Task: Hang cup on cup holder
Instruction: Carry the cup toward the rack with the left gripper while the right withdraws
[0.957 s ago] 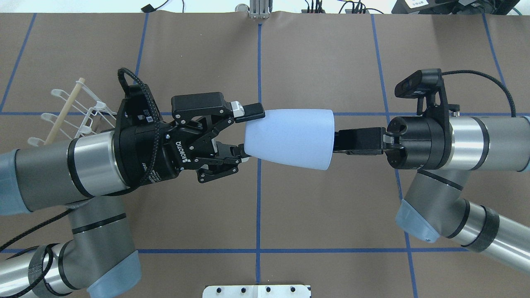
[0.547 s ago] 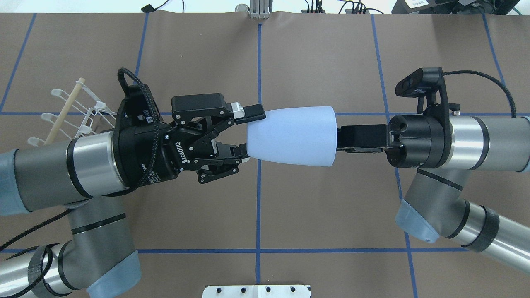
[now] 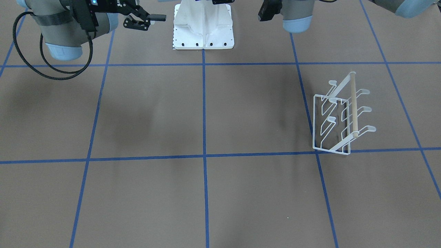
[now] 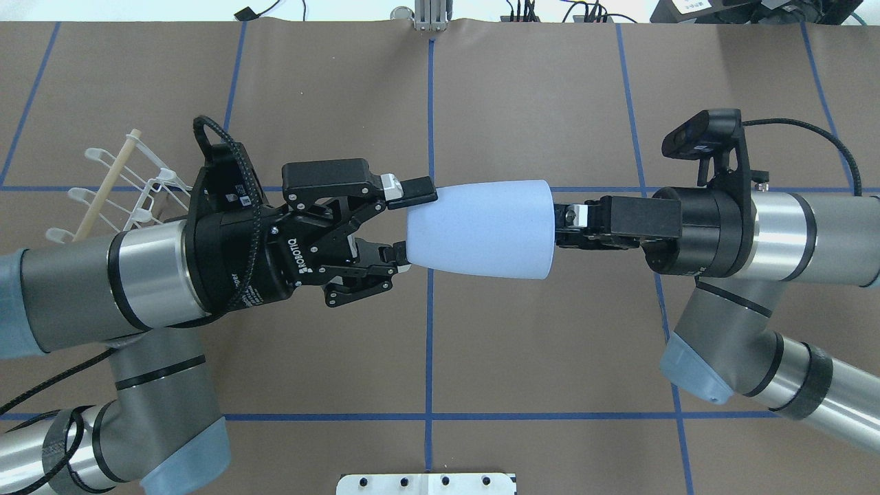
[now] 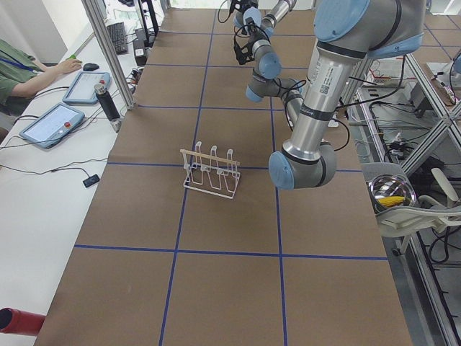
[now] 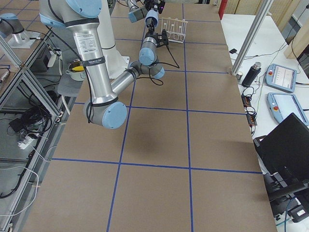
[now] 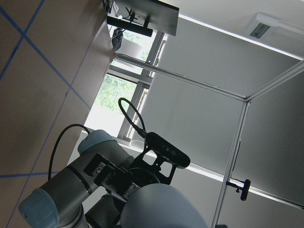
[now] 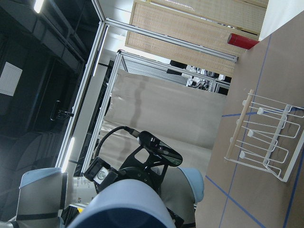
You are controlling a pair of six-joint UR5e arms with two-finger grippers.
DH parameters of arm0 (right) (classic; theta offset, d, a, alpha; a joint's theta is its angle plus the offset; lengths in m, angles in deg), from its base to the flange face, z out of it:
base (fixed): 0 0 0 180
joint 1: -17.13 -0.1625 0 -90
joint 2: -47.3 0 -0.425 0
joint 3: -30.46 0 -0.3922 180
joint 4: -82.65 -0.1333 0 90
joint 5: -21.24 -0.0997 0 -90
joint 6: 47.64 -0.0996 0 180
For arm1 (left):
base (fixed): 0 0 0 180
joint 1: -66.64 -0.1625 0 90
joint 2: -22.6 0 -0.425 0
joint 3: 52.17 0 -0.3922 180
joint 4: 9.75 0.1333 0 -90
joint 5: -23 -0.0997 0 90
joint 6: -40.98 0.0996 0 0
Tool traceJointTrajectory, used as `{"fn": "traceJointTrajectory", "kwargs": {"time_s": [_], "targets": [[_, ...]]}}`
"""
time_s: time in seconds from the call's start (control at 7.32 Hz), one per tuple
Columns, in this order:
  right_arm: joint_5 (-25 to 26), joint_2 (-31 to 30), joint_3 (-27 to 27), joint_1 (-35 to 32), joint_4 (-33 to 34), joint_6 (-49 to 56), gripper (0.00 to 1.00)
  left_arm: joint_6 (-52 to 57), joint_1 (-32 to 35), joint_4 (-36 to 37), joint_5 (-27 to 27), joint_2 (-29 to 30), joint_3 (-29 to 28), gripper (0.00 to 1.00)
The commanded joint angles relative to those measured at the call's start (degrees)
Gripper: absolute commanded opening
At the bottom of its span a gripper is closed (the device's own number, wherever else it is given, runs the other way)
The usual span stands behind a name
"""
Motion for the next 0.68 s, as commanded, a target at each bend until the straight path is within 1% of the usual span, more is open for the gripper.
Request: {"fn": "traceJointTrajectory", "kwargs": {"time_s": [0.0,0.14,0.27,0.41,0.55], "targets": [[-0.3,-3.4,-0.1,-2.5,0.1,0.4,1.00,2.0,0.8,0.4,3.3,-0.2,0.2,0.00],[-1.4,-6.2,-0.4,-6.2,0.1,0.5,1.00,4.1,2.1,0.8,3.4,-0.2,0.1,0.00],[-3.6,-7.6,-1.6,-10.0,0.1,0.6,1.00,4.1,5.2,3.7,5.7,-0.2,0.2,0.00],[-8.6,-7.8,-4.8,-15.1,0.2,3.4,1.00,4.5,9.8,9.0,10.2,0.1,0.3,0.00],[-12.8,-8.0,-8.1,-19.3,0.7,7.2,1.00,8.8,14.9,15.0,16.6,0.4,0.3,0.00]]}}
